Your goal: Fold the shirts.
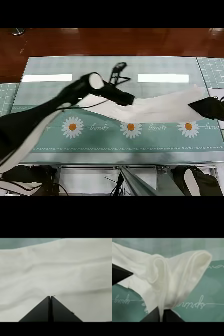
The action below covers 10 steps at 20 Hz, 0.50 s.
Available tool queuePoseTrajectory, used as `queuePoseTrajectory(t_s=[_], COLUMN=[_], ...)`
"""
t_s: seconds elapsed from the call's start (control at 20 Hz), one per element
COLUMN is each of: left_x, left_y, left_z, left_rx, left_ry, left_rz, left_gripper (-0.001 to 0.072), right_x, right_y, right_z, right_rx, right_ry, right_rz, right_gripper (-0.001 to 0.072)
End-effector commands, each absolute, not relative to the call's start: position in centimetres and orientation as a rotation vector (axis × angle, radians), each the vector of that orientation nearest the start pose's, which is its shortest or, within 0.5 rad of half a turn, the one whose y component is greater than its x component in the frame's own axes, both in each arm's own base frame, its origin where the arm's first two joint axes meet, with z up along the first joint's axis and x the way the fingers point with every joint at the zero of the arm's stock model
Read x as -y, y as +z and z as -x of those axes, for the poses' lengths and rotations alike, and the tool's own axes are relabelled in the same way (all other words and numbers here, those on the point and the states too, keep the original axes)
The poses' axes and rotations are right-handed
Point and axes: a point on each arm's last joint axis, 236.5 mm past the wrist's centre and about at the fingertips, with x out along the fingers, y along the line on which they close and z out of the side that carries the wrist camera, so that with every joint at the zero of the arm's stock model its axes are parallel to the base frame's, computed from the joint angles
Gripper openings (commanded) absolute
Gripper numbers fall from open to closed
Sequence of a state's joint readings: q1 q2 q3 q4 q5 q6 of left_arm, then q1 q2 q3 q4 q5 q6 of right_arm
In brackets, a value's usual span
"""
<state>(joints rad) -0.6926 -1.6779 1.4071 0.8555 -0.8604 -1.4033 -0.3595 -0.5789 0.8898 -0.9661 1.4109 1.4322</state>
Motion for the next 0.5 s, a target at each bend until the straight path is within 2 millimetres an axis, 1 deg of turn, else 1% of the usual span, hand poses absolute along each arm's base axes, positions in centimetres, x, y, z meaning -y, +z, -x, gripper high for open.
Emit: queuePoseTrajectory(t_s=[0.0,0.1,0.15,0.2,0.25,0.3,0.35,0.4,0.45], left_x=[49.6,52.0,52.8,53.3,53.3,52.9,52.2,51.1,49.5], left_y=[-3.2,-4.0,-4.2,-4.4,-4.6,-4.7,-4.4,-4.0,-3.4], left_z=[-27.1,-22.9,-20.9,-19.5,-18.7,-18.8,-20.0,-21.9,-24.4], left_rx=[-1.343,-1.437,-1.467,-1.484,-1.496,-1.508,-1.515,-1.516,-1.512], left_ry=[-1.012,-1.076,-1.114,-1.153,-1.178,-1.179,-1.166,-1.146,-1.118], left_rz=[0.197,0.232,0.23,0.217,0.198,0.194,0.21,0.234,0.266], left_gripper=[0.0028,0.0029,0.003,0.0029,0.003,0.003,0.0029,0.0029,0.0029], right_x=[-6.0,-6.4,-6.6,-6.8,-6.9,-6.9,-6.9,-7.1,-7.5], right_y=[15.0,15.3,15.5,15.7,15.7,15.7,15.7,15.9,16.1], right_z=[-23.4,-23.5,-23.6,-23.6,-23.6,-23.6,-23.6,-23.6,-23.6], right_rx=[-0.915,-0.905,-0.898,-0.894,-0.893,-0.893,-0.892,-0.889,-0.883], right_ry=[0.253,0.268,0.282,0.292,0.296,0.296,0.298,0.305,0.321], right_rz=[-0.473,-0.483,-0.483,-0.484,-0.484,-0.485,-0.487,-0.492,-0.503], right_gripper=[0.0023,0.0022,0.0022,0.0023,0.0022,0.0022,0.0023,0.0022,0.0022])
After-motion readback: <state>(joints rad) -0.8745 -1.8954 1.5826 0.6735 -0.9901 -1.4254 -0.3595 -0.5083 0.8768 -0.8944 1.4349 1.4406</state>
